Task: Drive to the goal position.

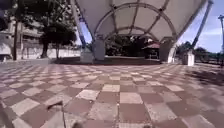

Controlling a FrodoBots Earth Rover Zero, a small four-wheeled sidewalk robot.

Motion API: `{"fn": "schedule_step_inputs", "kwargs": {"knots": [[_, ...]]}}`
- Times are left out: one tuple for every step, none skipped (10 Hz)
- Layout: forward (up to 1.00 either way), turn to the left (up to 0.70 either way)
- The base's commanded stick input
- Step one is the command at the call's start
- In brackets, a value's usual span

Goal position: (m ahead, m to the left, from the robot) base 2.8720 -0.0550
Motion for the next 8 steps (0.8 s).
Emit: {"fn": "schedule_step_inputs", "kwargs": {"knots": [[0.70, 0.00], [0.70, 0.00], [0.70, 0.00], [0.70, 0.00], [0.70, 0.00], [0.70, 0.00], [0.70, 0.00], [0.70, 0.00]]}}
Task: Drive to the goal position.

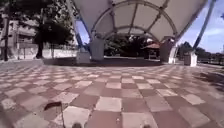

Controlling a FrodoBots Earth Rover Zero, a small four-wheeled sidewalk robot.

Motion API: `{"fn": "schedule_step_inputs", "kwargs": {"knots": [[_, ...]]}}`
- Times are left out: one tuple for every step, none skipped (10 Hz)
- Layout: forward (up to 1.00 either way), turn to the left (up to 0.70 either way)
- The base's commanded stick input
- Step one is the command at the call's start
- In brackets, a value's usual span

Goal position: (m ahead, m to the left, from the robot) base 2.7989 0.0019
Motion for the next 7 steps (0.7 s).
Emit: {"fn": "schedule_step_inputs", "kwargs": {"knots": [[0.70, 0.00], [0.70, 0.00], [0.70, 0.00], [0.70, 0.00], [0.70, 0.00], [0.70, 0.00], [0.70, 0.00]]}}
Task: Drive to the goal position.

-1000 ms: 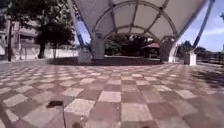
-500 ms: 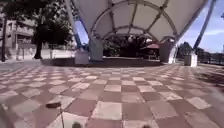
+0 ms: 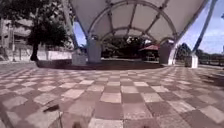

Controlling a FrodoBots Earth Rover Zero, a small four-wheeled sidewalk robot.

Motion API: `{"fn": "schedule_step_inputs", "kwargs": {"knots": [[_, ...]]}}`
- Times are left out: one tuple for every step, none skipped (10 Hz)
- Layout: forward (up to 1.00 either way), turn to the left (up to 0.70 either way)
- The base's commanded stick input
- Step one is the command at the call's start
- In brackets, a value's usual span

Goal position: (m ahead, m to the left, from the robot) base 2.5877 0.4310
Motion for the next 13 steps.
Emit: {"fn": "schedule_step_inputs", "kwargs": {"knots": [[0.70, 0.00], [0.70, 0.00], [0.70, 0.00], [0.70, 0.00], [0.70, 0.00], [0.70, 0.00], [0.70, 0.00], [0.70, 0.00], [0.70, 0.00], [0.70, 0.00], [0.70, 0.00], [0.70, 0.00], [0.70, 0.00]]}}
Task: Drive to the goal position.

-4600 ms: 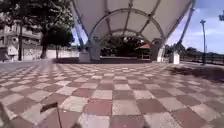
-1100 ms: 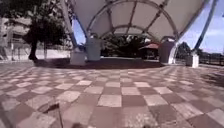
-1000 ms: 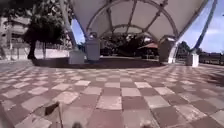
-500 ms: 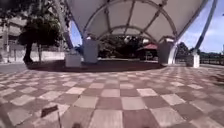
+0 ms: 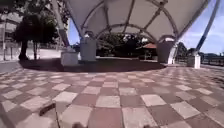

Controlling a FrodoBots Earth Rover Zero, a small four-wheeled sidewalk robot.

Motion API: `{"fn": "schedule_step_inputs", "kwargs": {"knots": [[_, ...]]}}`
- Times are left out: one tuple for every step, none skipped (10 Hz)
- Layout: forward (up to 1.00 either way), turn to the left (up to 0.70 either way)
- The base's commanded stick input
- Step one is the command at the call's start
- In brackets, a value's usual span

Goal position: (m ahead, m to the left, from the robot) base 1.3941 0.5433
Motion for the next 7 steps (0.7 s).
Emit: {"fn": "schedule_step_inputs", "kwargs": {"knots": [[0.70, 0.09], [0.70, 0.22], [0.70, 0.35], [0.70, 0.35], [0.70, 0.35], [0.70, 0.35], [0.70, 0.35]]}}
